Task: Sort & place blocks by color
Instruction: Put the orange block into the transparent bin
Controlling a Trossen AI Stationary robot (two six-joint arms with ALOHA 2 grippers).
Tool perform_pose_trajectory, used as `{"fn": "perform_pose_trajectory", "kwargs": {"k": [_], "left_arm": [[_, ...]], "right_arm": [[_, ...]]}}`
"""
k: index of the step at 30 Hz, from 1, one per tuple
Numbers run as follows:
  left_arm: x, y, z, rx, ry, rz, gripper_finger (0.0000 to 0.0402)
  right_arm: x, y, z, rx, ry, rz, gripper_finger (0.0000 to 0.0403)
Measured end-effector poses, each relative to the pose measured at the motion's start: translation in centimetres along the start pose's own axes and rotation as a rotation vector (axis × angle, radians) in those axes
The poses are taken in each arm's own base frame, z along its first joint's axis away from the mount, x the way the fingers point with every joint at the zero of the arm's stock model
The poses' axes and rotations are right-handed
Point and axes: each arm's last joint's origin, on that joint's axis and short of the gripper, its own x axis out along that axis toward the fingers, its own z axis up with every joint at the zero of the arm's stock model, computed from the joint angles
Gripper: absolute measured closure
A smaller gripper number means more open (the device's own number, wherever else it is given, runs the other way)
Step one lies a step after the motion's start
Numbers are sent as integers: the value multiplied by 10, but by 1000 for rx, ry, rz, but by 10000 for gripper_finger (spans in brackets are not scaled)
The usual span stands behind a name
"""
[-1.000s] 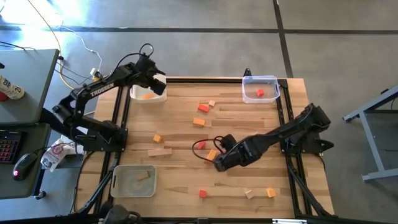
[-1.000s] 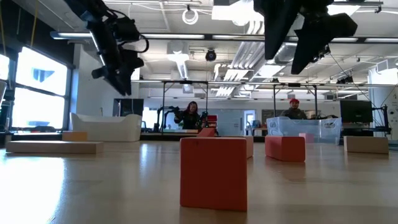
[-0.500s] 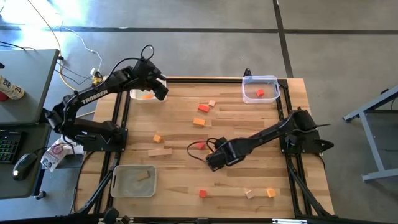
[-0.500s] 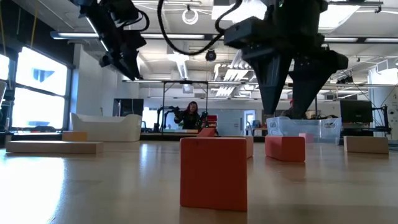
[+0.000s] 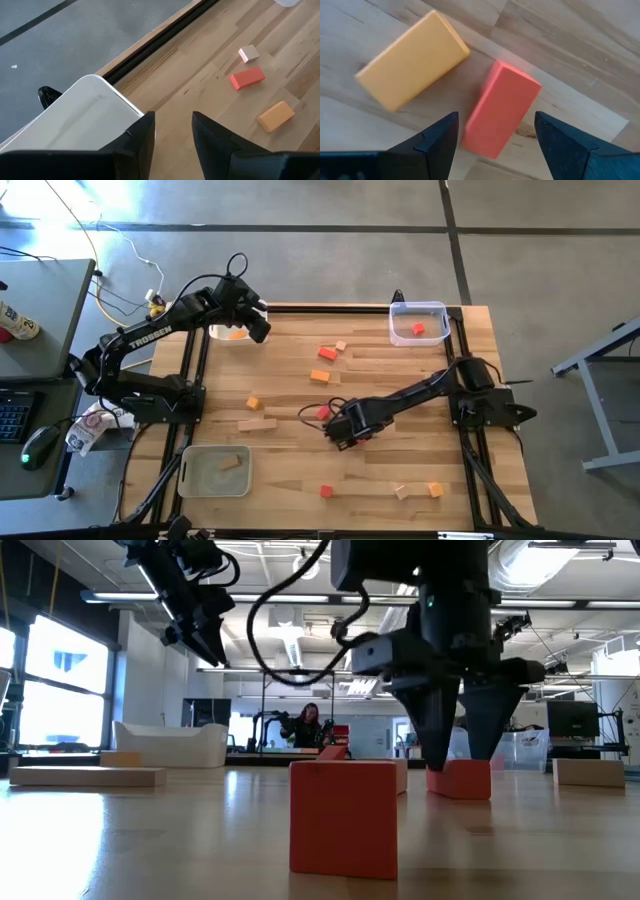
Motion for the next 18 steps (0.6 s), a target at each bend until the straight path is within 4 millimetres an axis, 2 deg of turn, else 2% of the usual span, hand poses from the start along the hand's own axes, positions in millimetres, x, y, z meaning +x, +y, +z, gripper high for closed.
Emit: {"fn": "perform_pose_trajectory", "kwargs": {"k": [3, 6, 14, 18], "left_arm": [[0, 0, 0, 8, 0, 2, 284], [0, 0, 0, 8, 0, 3, 284], [0, 0, 0, 9, 0, 4, 284], [0, 0, 0, 9, 0, 4, 284]], "right_arm": [[7, 1, 2, -20, 22, -14, 158], [13, 2, 2, -37, 41, -26, 177], [16, -2, 2, -48, 39, -73, 294], [16, -4, 1, -83, 37, -96, 296]]}}
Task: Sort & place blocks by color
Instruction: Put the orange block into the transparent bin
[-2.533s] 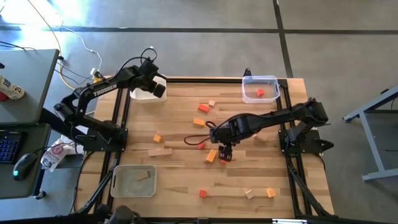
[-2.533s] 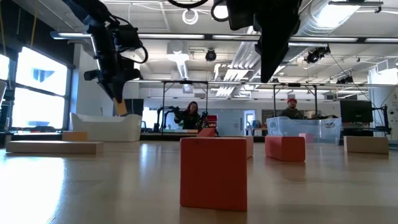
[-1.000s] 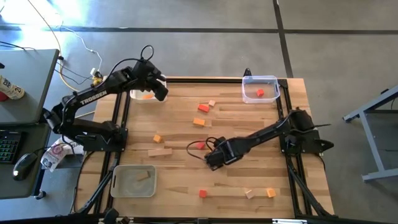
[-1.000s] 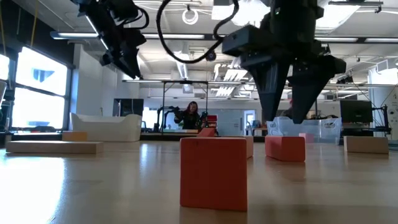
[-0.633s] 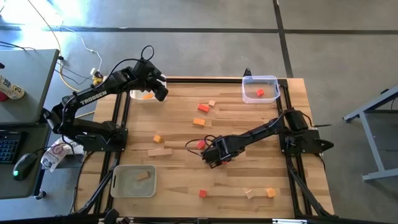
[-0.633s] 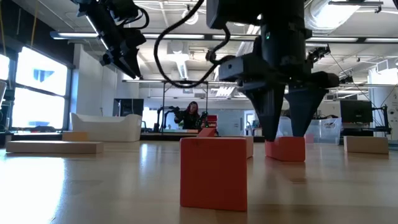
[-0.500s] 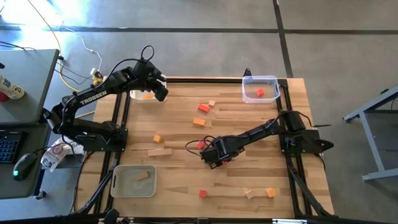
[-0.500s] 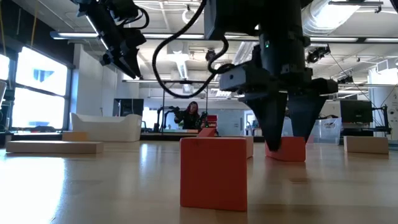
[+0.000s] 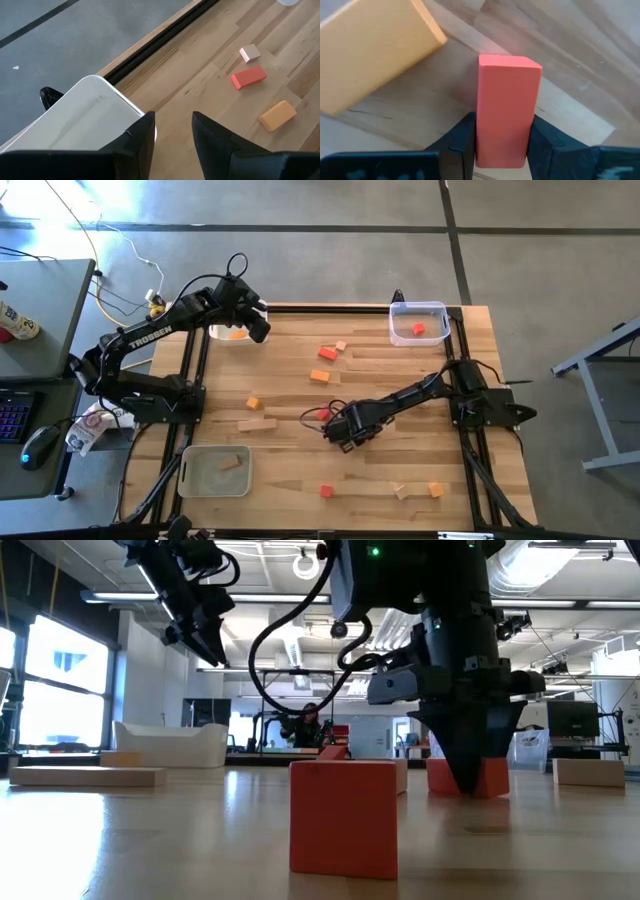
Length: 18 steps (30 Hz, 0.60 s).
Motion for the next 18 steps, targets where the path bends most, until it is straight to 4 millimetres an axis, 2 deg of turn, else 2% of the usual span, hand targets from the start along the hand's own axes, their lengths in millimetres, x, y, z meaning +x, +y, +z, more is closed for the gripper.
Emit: {"fn": "perform_pose_trajectory", "kwargs": {"k": [12, 18], "left_arm": [[0, 0, 0, 0, 0, 0, 284], [0, 0, 0, -1, 0, 0, 284]], "right_arm": [[-5, -8, 0, -58, -46, -70, 296], [-16, -22, 5, -83, -76, -153, 296]]}}
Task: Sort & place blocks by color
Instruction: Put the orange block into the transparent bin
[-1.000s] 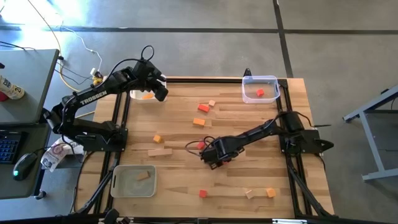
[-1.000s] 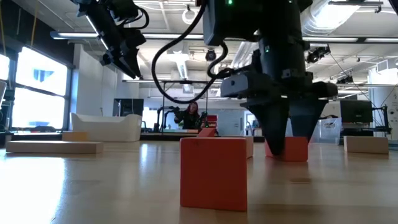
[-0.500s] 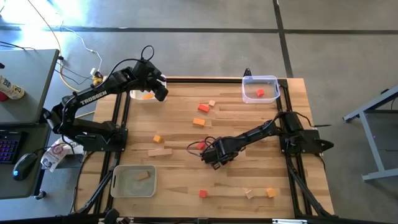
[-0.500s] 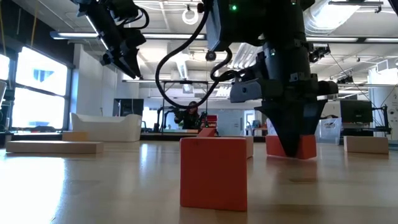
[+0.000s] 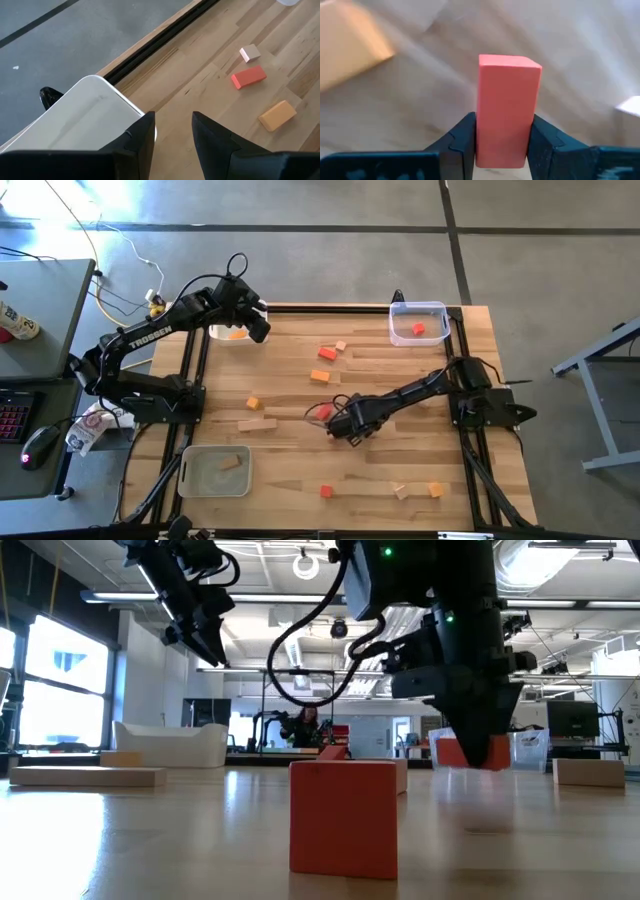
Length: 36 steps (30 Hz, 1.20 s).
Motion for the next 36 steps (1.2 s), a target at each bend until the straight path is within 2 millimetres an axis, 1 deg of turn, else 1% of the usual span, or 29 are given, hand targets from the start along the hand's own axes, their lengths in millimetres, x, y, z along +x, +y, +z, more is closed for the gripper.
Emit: {"fn": "perform_pose_trajectory", "kwargs": {"k": [9, 14, 20, 24, 29, 36], "left_arm": [[0, 0, 0, 8, 0, 0, 284], [0, -1, 0, 12, 0, 0, 284], [0, -5, 0, 24, -3, -10, 284], [0, -9, 3, 32, -38, -23, 284], [-1, -15, 9, 71, -107, -44, 284], [-3, -23, 14, 165, -176, -85, 284]], "right_arm": [[-22, -38, 17, -34, -77, -132, 296], [-30, -61, 34, -44, -126, -183, 296], [-34, -90, 61, -53, -160, -241, 296], [-35, -116, 81, -35, -154, -269, 296], [-34, -154, 105, 14, -126, -285, 296], [-30, -206, 129, 145, -88, -294, 296]]}}
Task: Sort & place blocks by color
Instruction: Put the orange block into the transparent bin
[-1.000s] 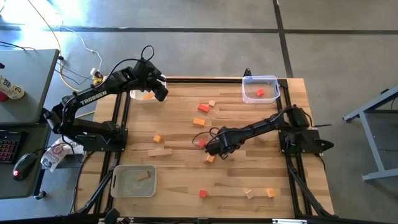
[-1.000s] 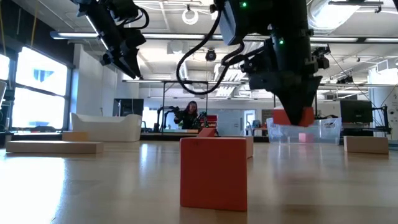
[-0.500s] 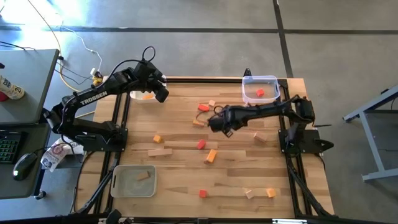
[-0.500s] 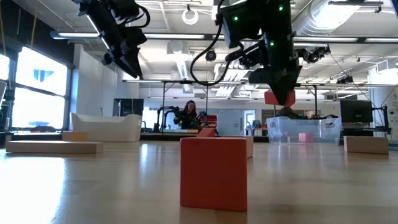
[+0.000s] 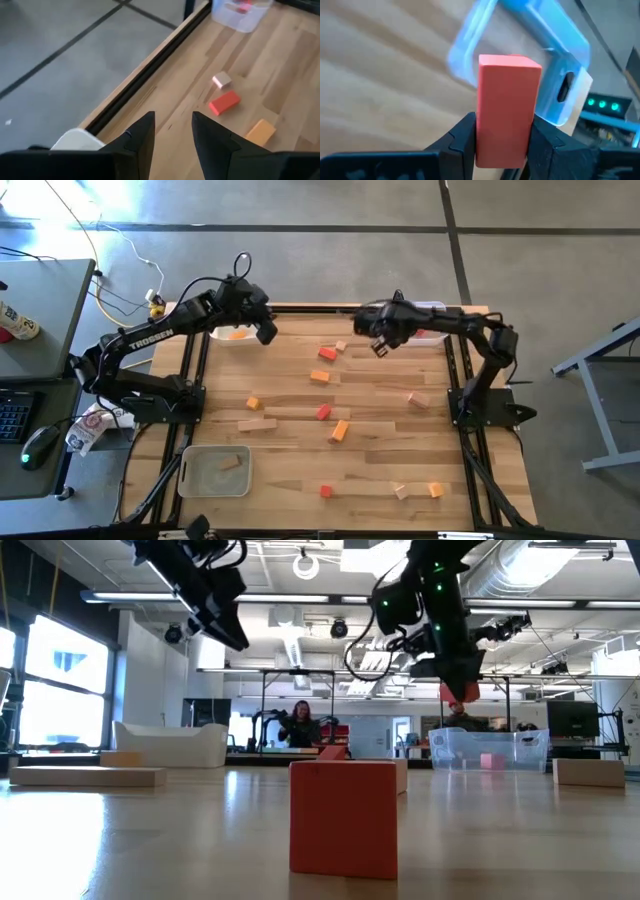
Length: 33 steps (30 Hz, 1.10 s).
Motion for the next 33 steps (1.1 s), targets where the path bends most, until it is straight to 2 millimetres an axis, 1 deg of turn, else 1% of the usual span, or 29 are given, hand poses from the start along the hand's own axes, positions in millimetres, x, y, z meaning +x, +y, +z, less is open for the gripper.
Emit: {"fn": "perform_pose_trajectory", "kwargs": {"k": [3, 7, 10, 15, 18, 20, 23, 27, 33], "left_arm": [[0, -4, 2, 41, -20, -25, 284], [-1, -12, 4, 116, -39, -49, 284], [-1, -19, 3, 152, -43, -122, 284], [-3, -35, 3, 184, -53, -282, 284], [-5, -44, 2, 204, -55, -334, 284], [-6, -49, 2, 217, -56, -351, 284], [-6, -57, 1, 236, -49, -375, 284], [-4, -66, -4, 258, -10, -403, 278], [-4, -80, -11, 289, 51, -445, 242]], "right_arm": [[12, -16, 11, 35, 29, -3, 296], [27, -33, 27, 58, 43, 69, 296], [37, -45, 38, 58, 40, 128, 296], [52, -65, 48, 54, 49, 177, 296], [60, -78, 52, 54, 69, 219, 296], [66, -82, 54, 45, 87, 243, 296], [77, -83, 57, 11, 125, 281, 296], [91, -76, 60, -54, 166, 302, 296], [102, -69, 62, -108, 193, 301, 296]]}}
